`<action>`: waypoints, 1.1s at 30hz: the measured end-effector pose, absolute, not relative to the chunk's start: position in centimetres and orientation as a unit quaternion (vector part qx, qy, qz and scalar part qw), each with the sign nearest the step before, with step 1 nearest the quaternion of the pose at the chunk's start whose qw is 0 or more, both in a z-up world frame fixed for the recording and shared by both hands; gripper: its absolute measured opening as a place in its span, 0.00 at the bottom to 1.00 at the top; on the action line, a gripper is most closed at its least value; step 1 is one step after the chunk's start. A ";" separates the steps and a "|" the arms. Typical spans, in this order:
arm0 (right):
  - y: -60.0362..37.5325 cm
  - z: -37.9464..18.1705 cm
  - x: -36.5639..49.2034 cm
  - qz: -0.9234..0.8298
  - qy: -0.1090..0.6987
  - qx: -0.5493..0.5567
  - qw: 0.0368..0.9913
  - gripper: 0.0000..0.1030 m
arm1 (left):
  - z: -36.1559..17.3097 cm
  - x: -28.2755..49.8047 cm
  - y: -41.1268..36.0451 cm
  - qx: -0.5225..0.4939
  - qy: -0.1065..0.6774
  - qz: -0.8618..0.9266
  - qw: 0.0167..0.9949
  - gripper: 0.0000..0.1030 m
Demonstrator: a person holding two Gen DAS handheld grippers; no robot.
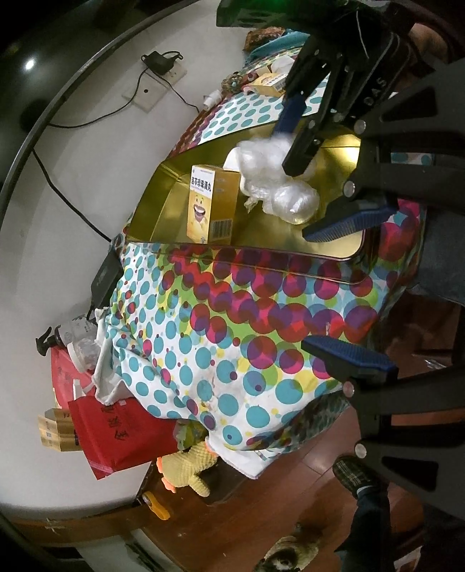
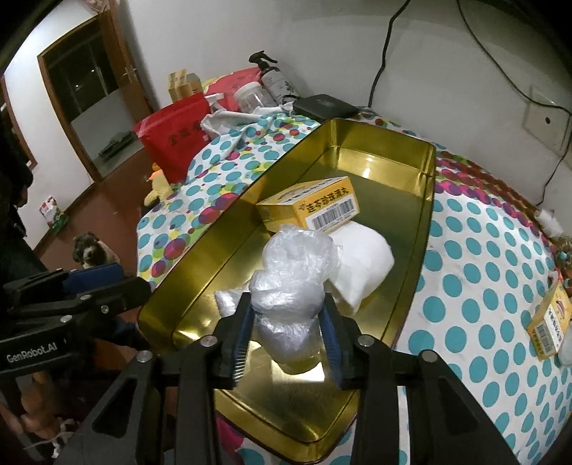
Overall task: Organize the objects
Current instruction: 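Carry the second plastic bag into the gold tray and release it with the right gripper, then move the right gripper to the white rolled towel and grasp it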
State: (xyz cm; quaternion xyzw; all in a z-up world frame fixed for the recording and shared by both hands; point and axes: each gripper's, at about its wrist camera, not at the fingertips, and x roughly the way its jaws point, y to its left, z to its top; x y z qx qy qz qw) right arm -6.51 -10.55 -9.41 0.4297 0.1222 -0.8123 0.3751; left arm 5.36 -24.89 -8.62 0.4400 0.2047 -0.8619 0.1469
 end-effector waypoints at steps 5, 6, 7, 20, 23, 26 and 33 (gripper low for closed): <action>-9.6 -8.5 -6.2 -0.826 0.121 0.408 0.370 0.64 | -8.3 4.8 -24.3 0.441 0.197 -0.864 0.142 0.54; -9.4 -8.3 -6.2 -0.829 0.121 0.405 0.367 0.64 | -8.3 4.7 -24.1 0.442 0.195 -0.864 0.141 0.54; -9.0 -8.0 -6.2 -0.831 0.119 0.403 0.364 0.64 | -8.1 4.5 -23.8 0.441 0.192 -0.866 0.138 0.54; 3.2 -5.3 -8.2 -0.887 0.074 0.373 0.263 0.64 | -6.5 1.2 -16.8 0.443 0.118 -0.886 0.069 0.54; 7.3 -5.3 -9.7 -0.900 0.051 0.374 0.217 0.64 | -6.5 0.1 -14.7 0.447 0.105 -0.887 0.050 0.54; 11.1 -5.8 -11.1 -0.913 0.034 0.371 0.169 0.64 | -6.6 -1.1 -12.6 0.452 0.100 -0.886 0.028 0.54; 17.4 -7.9 -14.3 -0.917 -0.010 0.387 0.098 0.64 | -6.9 -3.6 -8.0 0.464 0.082 -0.882 -0.012 0.54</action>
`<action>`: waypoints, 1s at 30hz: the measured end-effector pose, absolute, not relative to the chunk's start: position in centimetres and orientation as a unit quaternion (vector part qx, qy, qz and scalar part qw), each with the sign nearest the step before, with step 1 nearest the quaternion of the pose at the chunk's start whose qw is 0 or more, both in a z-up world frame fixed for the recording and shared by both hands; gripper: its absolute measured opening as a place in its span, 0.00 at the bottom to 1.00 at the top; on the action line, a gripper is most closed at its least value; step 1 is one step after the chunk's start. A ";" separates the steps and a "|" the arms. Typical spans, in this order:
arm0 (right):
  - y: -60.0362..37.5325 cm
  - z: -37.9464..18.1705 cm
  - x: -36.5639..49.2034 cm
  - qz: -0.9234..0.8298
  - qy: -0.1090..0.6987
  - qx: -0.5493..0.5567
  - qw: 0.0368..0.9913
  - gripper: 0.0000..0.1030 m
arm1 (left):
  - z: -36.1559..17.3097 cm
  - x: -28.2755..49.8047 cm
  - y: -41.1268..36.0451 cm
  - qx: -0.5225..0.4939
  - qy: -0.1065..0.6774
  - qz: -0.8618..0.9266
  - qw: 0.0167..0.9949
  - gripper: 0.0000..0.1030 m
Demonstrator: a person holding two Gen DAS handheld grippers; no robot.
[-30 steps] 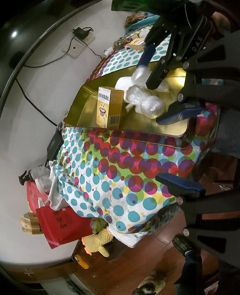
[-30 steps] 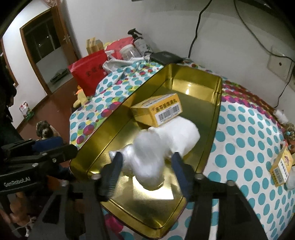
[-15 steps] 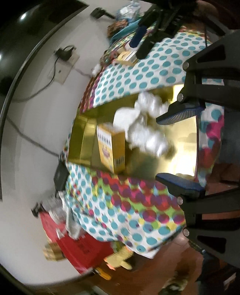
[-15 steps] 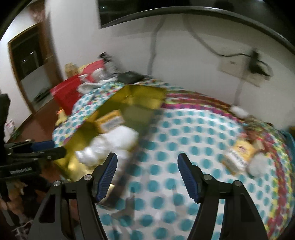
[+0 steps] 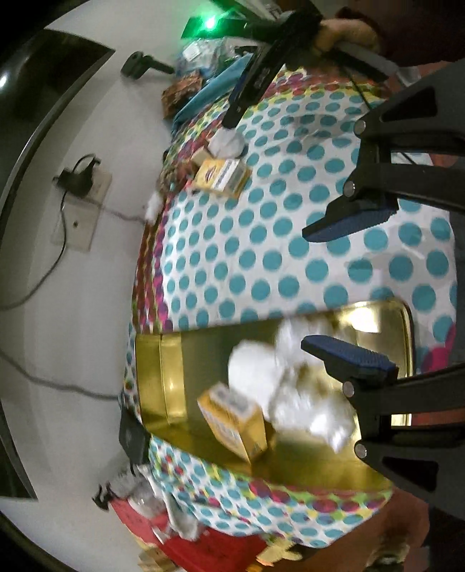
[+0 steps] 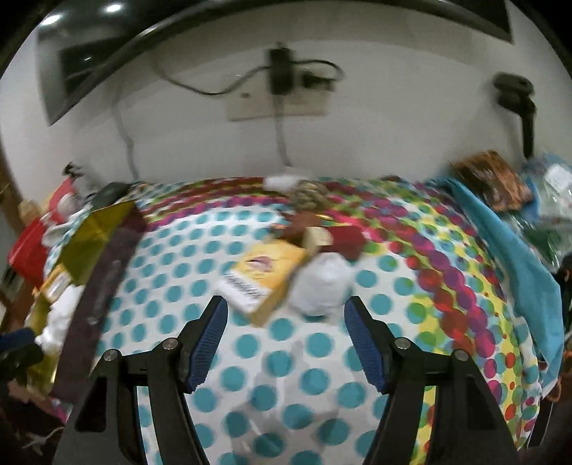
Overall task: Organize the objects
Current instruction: 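Move the right gripper to the white rolled towel and grasp it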
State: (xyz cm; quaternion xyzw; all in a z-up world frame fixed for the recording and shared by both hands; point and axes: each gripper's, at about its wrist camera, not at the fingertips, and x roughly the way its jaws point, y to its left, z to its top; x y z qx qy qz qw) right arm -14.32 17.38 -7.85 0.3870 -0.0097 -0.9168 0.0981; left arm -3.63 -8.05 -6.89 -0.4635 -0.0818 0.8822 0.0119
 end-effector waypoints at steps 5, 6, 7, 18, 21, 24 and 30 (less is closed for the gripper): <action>19.2 -9.7 -16.6 -0.913 -0.032 0.399 0.076 0.64 | -7.0 -5.0 -5.2 -0.466 -0.070 0.881 0.031 0.54; 19.4 -10.1 -17.1 -0.912 -0.038 0.402 0.075 0.64 | -7.0 -5.2 -4.8 -0.466 -0.065 0.882 0.032 0.54; 19.5 -10.4 -17.4 -0.911 -0.043 0.403 0.074 0.64 | -7.1 -5.4 -4.3 -0.467 -0.060 0.882 0.033 0.54; 19.0 -12.7 -20.0 -0.901 -0.057 0.421 0.086 0.57 | -8.3 -6.9 -2.6 -0.483 -0.048 0.874 0.035 0.54; 18.8 -13.3 -20.4 -0.897 -0.059 0.429 0.090 0.51 | -8.6 -7.5 -2.1 -0.490 -0.045 0.870 0.035 0.54; 18.7 -13.8 -20.7 -0.895 -0.055 0.433 0.093 0.44 | -9.0 -8.3 -1.7 -0.499 -0.048 0.864 0.037 0.54; 19.1 -13.5 -20.2 -0.907 -0.022 0.414 0.073 0.40 | -9.1 -10.4 -0.2 -0.490 -0.040 0.869 0.048 0.54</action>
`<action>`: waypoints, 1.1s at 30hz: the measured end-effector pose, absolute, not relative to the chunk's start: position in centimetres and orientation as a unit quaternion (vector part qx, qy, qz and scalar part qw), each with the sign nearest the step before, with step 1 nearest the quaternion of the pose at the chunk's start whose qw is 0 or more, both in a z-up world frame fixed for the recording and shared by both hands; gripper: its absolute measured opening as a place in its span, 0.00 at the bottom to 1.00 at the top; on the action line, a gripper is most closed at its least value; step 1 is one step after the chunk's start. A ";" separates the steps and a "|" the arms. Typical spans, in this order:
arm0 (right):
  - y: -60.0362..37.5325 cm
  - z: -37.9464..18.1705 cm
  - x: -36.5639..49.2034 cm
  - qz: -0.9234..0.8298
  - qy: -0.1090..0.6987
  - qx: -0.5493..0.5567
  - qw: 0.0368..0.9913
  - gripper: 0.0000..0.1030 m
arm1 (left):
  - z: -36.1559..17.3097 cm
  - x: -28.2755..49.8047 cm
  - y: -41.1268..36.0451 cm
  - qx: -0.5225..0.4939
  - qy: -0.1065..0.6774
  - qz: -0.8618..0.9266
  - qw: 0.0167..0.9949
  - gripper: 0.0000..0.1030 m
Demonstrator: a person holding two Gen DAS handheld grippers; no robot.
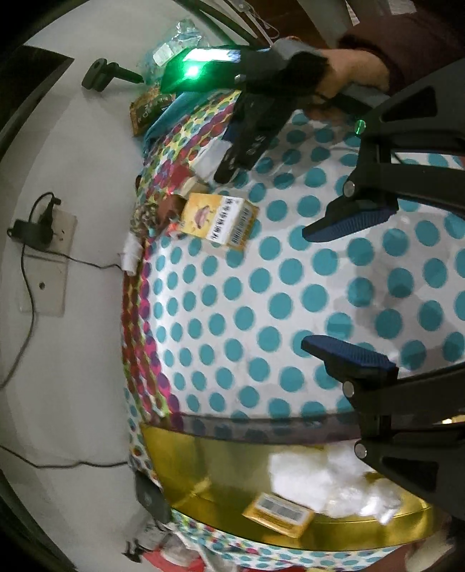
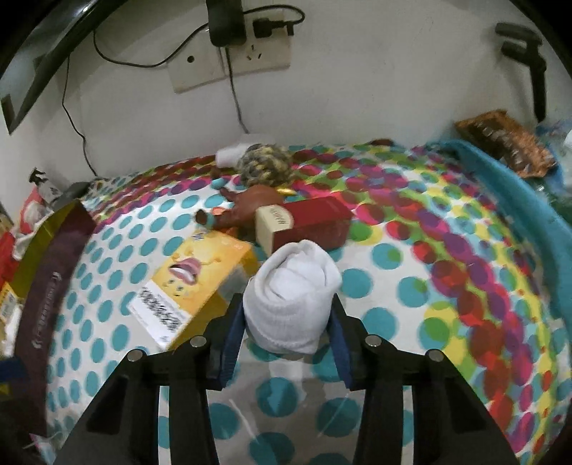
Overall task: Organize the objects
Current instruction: 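Grasp the second yellow medicine box with the left gripper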
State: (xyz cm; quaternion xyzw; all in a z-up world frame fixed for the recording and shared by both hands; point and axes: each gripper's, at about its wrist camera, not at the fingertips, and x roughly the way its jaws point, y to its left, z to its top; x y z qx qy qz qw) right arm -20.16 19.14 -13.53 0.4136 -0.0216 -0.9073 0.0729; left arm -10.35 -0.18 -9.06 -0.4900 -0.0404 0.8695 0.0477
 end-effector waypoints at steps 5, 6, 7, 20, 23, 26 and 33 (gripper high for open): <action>21.6 -13.2 -19.8 -0.915 -0.022 0.400 0.044 0.40 | -9.1 -12.9 2.6 -0.482 -0.016 0.870 0.099 0.54; 22.0 -13.0 -19.6 -0.917 -0.018 0.396 0.037 0.40 | -9.1 -13.2 3.2 -0.479 -0.009 0.871 0.110 0.54; 22.4 -12.9 -19.6 -0.919 -0.015 0.393 0.032 0.40 | -9.2 -13.9 4.1 -0.473 0.008 0.873 0.123 0.54; 23.9 -12.7 -19.2 -0.921 -0.033 0.387 0.020 0.40 | -12.2 -20.1 8.5 -0.506 0.074 0.844 0.162 0.54; 23.8 -12.7 -19.1 -0.922 -0.029 0.386 0.022 0.40 | -12.3 -21.0 9.2 -0.505 0.091 0.844 0.158 0.54; 23.8 -12.9 -19.2 -0.920 -0.028 0.390 0.023 0.40 | -12.3 -21.9 9.7 -0.506 0.101 0.842 0.158 0.54; 23.9 -13.1 -19.4 -0.917 -0.035 0.396 0.024 0.40 | -13.9 -23.6 9.3 -0.549 0.094 0.816 0.155 0.54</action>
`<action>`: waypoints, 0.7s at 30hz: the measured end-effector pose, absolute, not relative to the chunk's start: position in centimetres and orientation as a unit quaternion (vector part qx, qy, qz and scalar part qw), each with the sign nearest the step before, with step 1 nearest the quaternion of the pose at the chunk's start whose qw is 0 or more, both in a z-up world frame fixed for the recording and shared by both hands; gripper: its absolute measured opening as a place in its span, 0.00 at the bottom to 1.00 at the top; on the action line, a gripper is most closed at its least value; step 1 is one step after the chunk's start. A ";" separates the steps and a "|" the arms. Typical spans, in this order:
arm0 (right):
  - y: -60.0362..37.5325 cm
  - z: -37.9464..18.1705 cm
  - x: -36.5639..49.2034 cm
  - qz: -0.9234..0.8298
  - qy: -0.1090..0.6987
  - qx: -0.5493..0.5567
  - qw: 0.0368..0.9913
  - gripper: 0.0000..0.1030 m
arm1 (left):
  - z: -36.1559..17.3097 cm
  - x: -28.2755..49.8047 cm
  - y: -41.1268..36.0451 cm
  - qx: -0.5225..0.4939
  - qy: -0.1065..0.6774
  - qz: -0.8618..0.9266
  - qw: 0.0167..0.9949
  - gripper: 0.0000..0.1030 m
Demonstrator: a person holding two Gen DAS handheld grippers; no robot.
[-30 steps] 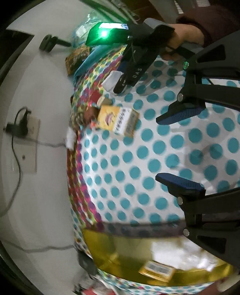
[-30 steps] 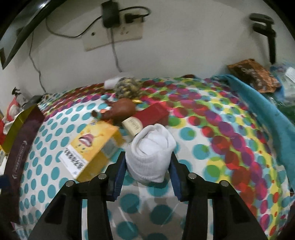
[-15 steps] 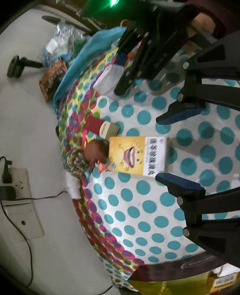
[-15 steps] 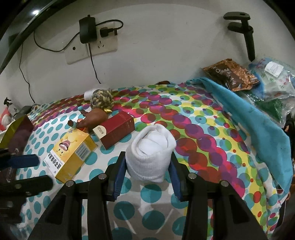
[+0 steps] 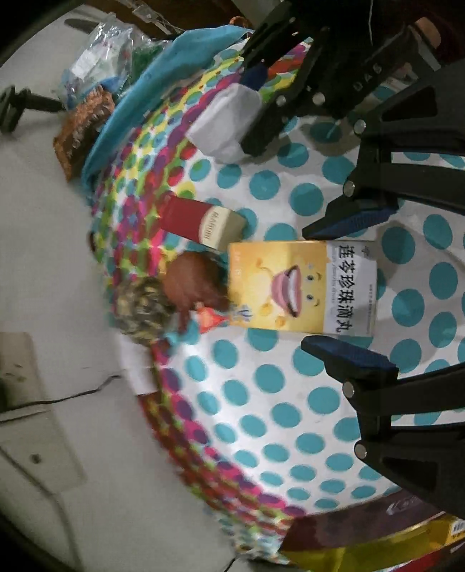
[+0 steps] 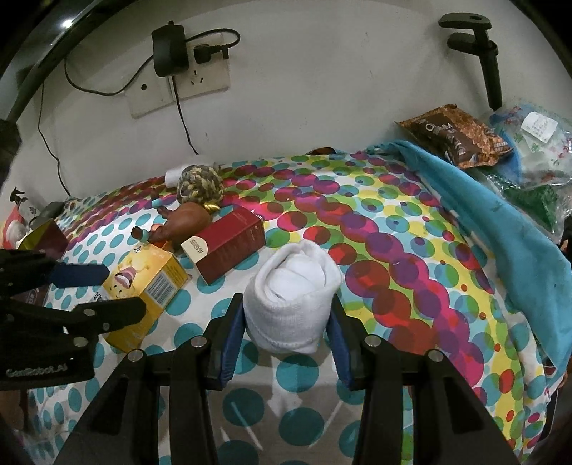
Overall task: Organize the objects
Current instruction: 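Grasp the second yellow medicine box with the left gripper, then carry the yellow box into the gold tray and release it with the left gripper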
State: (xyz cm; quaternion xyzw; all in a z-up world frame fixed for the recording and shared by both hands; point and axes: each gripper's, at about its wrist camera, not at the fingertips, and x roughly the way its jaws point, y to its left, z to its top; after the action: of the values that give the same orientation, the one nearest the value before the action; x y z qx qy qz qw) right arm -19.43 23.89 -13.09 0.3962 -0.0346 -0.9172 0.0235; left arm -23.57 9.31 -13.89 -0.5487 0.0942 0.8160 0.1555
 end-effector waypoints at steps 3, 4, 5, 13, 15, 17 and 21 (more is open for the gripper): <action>23.9 -13.2 -19.5 -0.916 -0.035 0.398 0.024 0.40 | -14.5 -23.9 9.5 -0.559 0.101 0.809 0.154 0.54; 23.9 -13.2 -19.5 -0.916 -0.036 0.398 0.023 0.40 | -14.6 -24.0 9.6 -0.558 0.103 0.810 0.151 0.54; 24.0 -13.2 -19.5 -0.916 -0.037 0.399 0.023 0.40 | -14.8 -24.1 9.6 -0.557 0.103 0.810 0.150 0.54; 24.1 -13.4 -19.7 -0.913 -0.041 0.406 0.022 0.40 | -15.0 -23.7 9.8 -0.535 0.100 0.828 0.134 0.50; 24.2 -13.5 -19.7 -0.912 -0.043 0.407 0.019 0.40 | -15.0 -23.6 10.0 -0.532 0.106 0.831 0.124 0.50; 24.3 -13.5 -19.8 -0.911 -0.044 0.409 0.018 0.40 | -14.9 -23.3 10.2 -0.530 0.113 0.834 0.109 0.50; 24.2 -13.5 -19.7 -0.911 -0.041 0.410 0.015 0.40 | -14.5 -22.4 10.1 -0.522 0.109 0.842 0.087 0.50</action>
State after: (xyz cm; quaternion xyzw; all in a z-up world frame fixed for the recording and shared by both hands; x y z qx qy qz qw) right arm -19.70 24.16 -13.51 0.4098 -0.0415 -0.9111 0.0148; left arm -22.45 10.14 -14.49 -0.5218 0.1088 0.8417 0.0867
